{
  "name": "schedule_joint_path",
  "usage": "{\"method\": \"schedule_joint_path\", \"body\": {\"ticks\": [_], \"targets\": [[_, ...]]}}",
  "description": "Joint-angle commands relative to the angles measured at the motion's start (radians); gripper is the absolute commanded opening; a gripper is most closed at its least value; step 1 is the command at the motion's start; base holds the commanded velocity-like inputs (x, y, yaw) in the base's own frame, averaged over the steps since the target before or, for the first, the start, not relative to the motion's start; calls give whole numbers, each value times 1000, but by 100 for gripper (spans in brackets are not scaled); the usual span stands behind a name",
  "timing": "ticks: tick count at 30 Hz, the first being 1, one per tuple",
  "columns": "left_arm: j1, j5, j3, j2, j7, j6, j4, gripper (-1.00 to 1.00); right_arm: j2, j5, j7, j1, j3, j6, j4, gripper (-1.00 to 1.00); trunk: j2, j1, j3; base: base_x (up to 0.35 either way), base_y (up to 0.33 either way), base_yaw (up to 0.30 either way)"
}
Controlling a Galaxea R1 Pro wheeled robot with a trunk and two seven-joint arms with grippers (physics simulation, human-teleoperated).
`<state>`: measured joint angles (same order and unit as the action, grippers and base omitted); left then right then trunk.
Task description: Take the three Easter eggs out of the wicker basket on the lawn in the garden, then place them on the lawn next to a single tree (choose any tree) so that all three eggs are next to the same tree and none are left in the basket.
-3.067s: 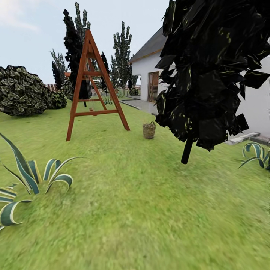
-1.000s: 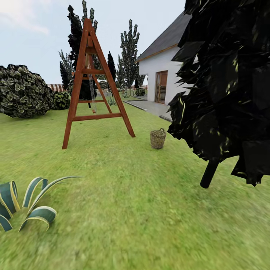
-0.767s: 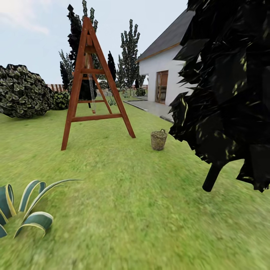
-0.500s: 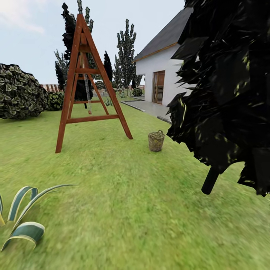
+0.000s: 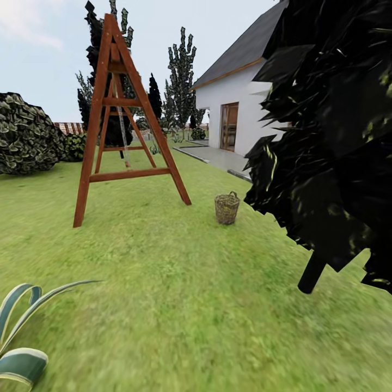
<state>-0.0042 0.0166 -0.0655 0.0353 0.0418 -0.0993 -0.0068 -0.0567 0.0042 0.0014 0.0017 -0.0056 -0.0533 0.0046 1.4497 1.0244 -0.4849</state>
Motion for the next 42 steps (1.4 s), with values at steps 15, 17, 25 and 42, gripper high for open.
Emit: {"method": "schedule_joint_path", "body": {"ticks": [15,17,25,42], "targets": [[0,2,-7,0,4,-3,1,100,0,0,0,0,-2,-4,1,100,0,1,-1,338,23,0],[0,2,-7,0,4,-2,1,100,0,0,0,0,-2,-4,1,100,0,1,-1,338,92,0],[0,2,-7,0,4,-3,1,100,0,0,0,0,-2,-4,1,100,0,1,0,338,119,-26],[0,2,-7,0,4,-3,1,100,0,0,0,0,-2,-4,1,100,0,1,2,325,162,-78]]}}
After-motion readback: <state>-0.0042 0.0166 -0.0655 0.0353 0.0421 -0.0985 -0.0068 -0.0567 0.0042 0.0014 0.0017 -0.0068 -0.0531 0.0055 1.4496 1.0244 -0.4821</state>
